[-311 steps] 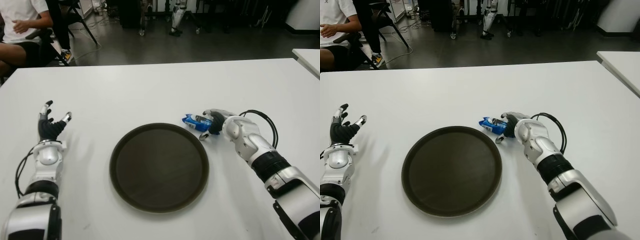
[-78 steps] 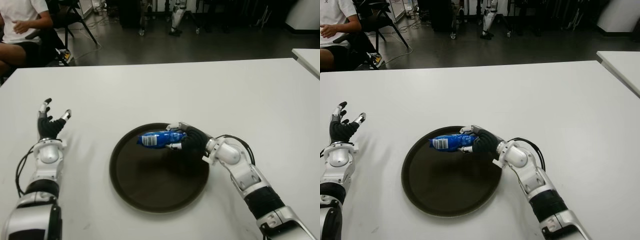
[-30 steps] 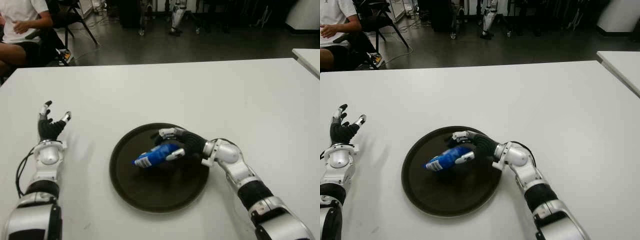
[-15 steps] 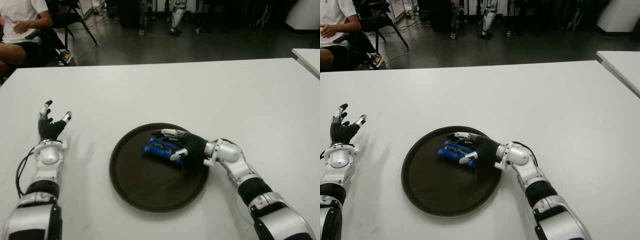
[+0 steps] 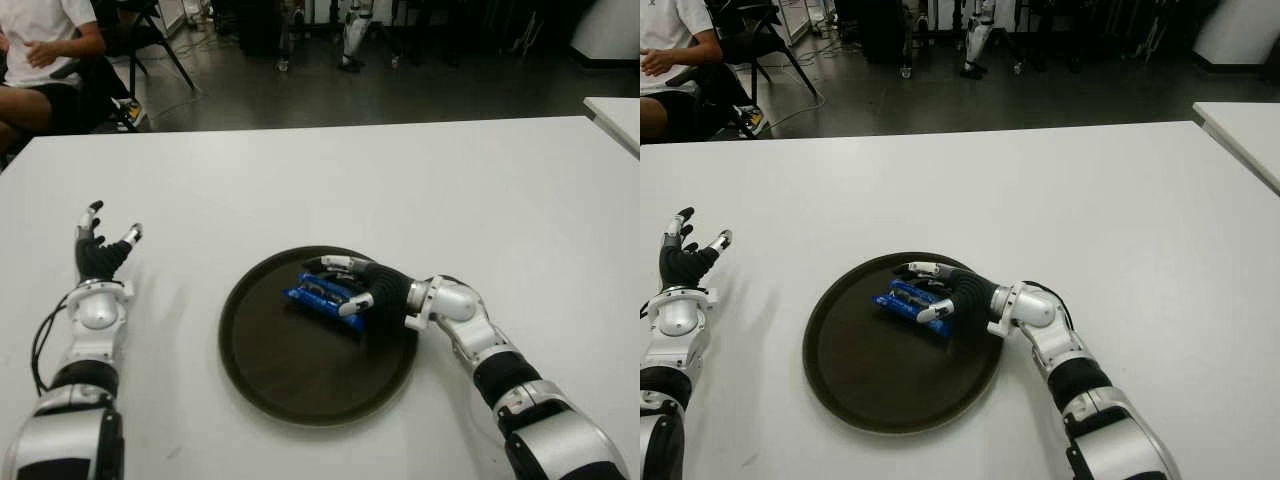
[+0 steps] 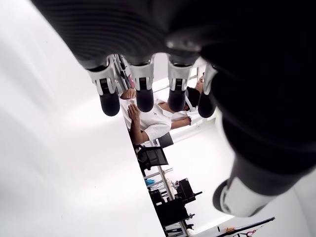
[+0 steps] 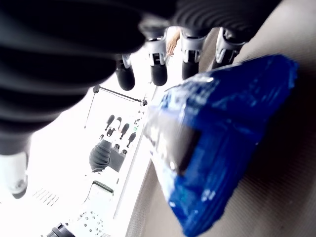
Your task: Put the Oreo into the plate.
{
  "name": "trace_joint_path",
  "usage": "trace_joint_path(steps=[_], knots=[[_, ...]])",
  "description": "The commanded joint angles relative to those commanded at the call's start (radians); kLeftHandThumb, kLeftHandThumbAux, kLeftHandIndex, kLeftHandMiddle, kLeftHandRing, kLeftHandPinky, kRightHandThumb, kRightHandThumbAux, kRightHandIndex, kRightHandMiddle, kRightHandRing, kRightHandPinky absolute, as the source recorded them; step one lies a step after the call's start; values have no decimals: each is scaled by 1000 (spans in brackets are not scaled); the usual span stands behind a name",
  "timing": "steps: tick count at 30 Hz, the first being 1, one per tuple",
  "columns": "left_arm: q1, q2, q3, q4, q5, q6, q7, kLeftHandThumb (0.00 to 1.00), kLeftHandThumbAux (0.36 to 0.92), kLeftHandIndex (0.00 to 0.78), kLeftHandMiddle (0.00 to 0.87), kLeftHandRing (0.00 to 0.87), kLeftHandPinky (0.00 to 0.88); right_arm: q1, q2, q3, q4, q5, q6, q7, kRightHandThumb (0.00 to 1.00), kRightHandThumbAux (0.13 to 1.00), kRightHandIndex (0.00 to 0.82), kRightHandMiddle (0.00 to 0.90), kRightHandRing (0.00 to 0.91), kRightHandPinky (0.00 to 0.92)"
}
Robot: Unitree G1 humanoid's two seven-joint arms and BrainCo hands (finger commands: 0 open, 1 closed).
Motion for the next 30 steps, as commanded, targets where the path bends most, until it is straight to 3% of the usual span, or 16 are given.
trace_joint_path(steps=[11, 18, 30], knots=[[2, 1, -10, -5, 14, 1, 10, 0, 721, 0, 0, 0, 0, -1, 0, -11, -10, 1, 15, 2, 0, 503, 0, 10, 2, 49], [3, -1, -9, -10, 8, -5, 9, 0, 734, 0, 0, 0, 0, 7, -4, -14, -32, -21, 26, -44, 0, 483, 0, 26, 16, 51], [1, 4, -8, -2, 6, -11, -3, 0, 743, 1, 0, 0, 0, 13, -7, -46, -51, -18, -34, -117, 0, 514, 0, 0, 0, 27]])
